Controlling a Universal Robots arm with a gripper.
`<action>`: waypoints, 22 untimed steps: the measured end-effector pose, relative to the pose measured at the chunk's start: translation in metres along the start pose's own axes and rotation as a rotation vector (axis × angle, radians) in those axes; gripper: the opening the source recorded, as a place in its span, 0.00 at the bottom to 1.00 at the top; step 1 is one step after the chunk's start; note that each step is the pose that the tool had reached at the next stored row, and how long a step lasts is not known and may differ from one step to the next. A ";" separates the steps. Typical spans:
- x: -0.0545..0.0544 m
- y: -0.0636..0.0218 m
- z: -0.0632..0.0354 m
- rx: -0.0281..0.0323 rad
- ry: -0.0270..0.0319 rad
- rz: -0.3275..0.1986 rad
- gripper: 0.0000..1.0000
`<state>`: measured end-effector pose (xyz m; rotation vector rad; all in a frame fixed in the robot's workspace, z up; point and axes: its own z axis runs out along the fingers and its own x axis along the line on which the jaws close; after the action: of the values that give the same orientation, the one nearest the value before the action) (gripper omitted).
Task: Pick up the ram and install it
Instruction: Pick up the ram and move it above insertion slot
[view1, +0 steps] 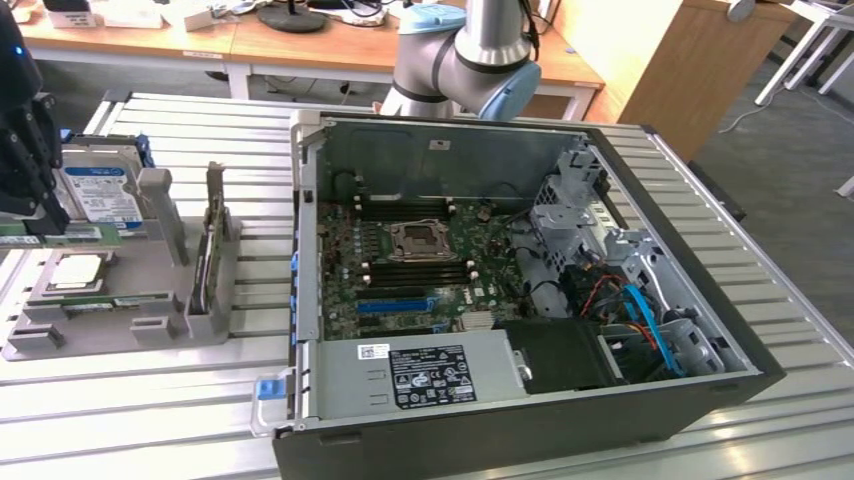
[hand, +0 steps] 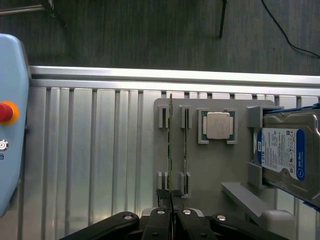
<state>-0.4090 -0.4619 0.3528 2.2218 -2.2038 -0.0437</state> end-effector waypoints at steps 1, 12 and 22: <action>0.000 0.0000 -0.0002 0.0000 0.0000 0.000 0.12; 0.000 0.0001 -0.0039 -0.0001 0.0000 0.000 0.12; 0.000 0.0002 -0.0085 -0.0001 0.0001 0.000 0.12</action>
<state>-0.4089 -0.4619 0.3614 2.2217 -2.2037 -0.0437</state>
